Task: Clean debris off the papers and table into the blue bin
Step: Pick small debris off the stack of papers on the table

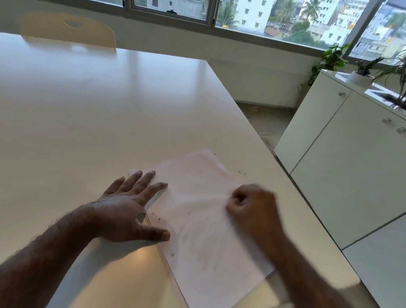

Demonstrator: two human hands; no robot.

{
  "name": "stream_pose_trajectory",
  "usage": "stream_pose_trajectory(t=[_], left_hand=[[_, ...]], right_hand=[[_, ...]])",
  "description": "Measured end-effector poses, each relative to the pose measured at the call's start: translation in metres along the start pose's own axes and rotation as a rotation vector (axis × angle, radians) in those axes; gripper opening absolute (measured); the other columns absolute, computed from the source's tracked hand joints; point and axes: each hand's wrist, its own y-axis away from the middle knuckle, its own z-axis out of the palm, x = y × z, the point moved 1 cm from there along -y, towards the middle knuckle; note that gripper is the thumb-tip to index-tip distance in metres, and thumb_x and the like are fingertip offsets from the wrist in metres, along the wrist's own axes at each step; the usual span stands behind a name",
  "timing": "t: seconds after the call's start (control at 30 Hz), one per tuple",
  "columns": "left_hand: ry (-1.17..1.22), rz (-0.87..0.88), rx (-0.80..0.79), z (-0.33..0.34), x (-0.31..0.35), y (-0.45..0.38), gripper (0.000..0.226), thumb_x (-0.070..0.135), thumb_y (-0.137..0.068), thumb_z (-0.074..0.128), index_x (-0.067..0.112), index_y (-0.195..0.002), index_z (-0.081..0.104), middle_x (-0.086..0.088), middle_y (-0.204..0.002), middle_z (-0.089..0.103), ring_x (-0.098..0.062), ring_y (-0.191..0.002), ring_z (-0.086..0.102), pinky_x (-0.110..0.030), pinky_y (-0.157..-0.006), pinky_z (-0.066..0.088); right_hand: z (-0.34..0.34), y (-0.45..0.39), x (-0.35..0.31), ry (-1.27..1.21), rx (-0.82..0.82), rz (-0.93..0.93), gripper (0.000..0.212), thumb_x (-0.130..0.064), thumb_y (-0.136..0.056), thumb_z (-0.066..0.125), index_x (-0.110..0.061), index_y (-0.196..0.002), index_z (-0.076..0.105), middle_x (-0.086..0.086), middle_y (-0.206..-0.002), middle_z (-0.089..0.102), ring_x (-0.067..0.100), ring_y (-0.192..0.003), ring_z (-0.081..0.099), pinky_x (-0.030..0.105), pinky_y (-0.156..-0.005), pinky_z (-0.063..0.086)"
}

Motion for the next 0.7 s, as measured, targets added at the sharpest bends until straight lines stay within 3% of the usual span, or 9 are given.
stream_pose_trajectory(t=[0.07,0.1,0.23,0.27,0.37,0.43,0.5,0.57,0.7], left_hand=[[0.000,0.007,-0.007,0.001,0.001,0.001,0.125,0.102,-0.046,0.030,0.046,-0.146,-0.021,0.010,-0.151,-0.038,-0.011,-0.136,-0.038,-0.035,-0.111,-0.023],[0.003,0.007,-0.008,0.003,0.001,0.001,0.125,0.101,-0.047,0.031,0.045,-0.146,-0.021,0.010,-0.151,-0.038,-0.011,-0.136,-0.038,-0.035,-0.111,-0.023],[0.007,-0.004,0.004,0.000,0.000,0.001,0.126,0.102,-0.046,0.030,0.046,-0.146,-0.021,0.011,-0.150,-0.039,-0.012,-0.137,-0.037,-0.036,-0.113,-0.021],[0.010,-0.003,0.004,0.000,0.000,0.000,0.127,0.103,-0.044,0.030,0.046,-0.146,-0.021,0.012,-0.150,-0.039,-0.012,-0.137,-0.037,-0.036,-0.113,-0.021],[0.013,-0.006,-0.005,0.002,0.000,-0.001,0.127,0.104,-0.043,0.029,0.047,-0.147,-0.019,0.013,-0.150,-0.039,-0.010,-0.136,-0.038,-0.034,-0.112,-0.022],[0.010,0.000,-0.004,0.005,0.000,-0.001,0.126,0.103,-0.045,0.030,0.046,-0.147,-0.019,0.012,-0.151,-0.038,-0.010,-0.136,-0.038,-0.034,-0.112,-0.022],[0.012,-0.004,0.000,0.005,-0.003,0.000,0.127,0.103,-0.045,0.030,0.046,-0.147,-0.020,0.012,-0.151,-0.039,-0.011,-0.136,-0.038,-0.034,-0.112,-0.022],[0.012,-0.007,-0.003,0.003,-0.003,-0.001,0.127,0.103,-0.045,0.029,0.046,-0.147,-0.020,0.012,-0.151,-0.039,-0.011,-0.136,-0.038,-0.035,-0.113,-0.022],[0.011,-0.001,0.012,0.003,-0.002,-0.003,0.130,0.105,-0.040,0.025,0.046,-0.148,-0.018,0.012,-0.152,-0.037,-0.008,-0.135,-0.037,-0.033,-0.111,-0.022]], right_hand=[[-0.016,-0.019,0.029,0.131,0.181,0.164,0.013,-0.021,-0.068,0.062,-0.010,-0.069,0.070,0.008,-0.073,0.067,0.028,-0.070,0.064,0.026,-0.059,0.041],[-0.014,-0.012,0.023,0.125,0.222,0.133,0.012,-0.020,-0.068,0.061,-0.010,-0.066,0.068,0.007,-0.071,0.065,0.028,-0.069,0.062,0.028,-0.059,0.040],[0.031,0.054,-0.049,-0.065,-0.084,-0.244,0.009,-0.020,-0.070,0.058,-0.017,-0.071,0.066,-0.003,-0.074,0.062,0.014,-0.072,0.056,0.025,-0.065,0.047],[0.027,0.049,-0.046,-0.073,-0.107,-0.237,0.011,-0.021,-0.070,0.057,-0.016,-0.072,0.067,-0.003,-0.075,0.063,0.013,-0.072,0.057,0.029,-0.066,0.050],[0.001,0.001,0.011,0.050,0.121,0.071,0.014,-0.021,-0.066,0.058,-0.011,-0.069,0.068,0.002,-0.072,0.065,0.023,-0.069,0.062,0.031,-0.061,0.050],[-0.003,-0.002,0.012,0.103,0.169,0.082,0.014,-0.020,-0.065,0.058,-0.009,-0.066,0.066,0.004,-0.070,0.064,0.026,-0.067,0.062,0.031,-0.058,0.048],[0.016,0.026,-0.030,-0.010,0.044,-0.145,0.011,-0.018,-0.064,0.058,-0.010,-0.064,0.065,0.003,-0.068,0.062,0.022,-0.066,0.059,0.031,-0.060,0.048],[0.028,0.052,-0.053,-0.088,-0.162,-0.246,0.013,-0.020,-0.068,0.058,-0.014,-0.071,0.069,0.000,-0.073,0.064,0.017,-0.069,0.059,0.030,-0.064,0.051],[0.007,0.004,0.008,-0.008,0.114,0.032,0.013,-0.022,-0.065,0.059,-0.013,-0.069,0.068,0.002,-0.073,0.066,0.023,-0.069,0.063,0.028,-0.062,0.050]])
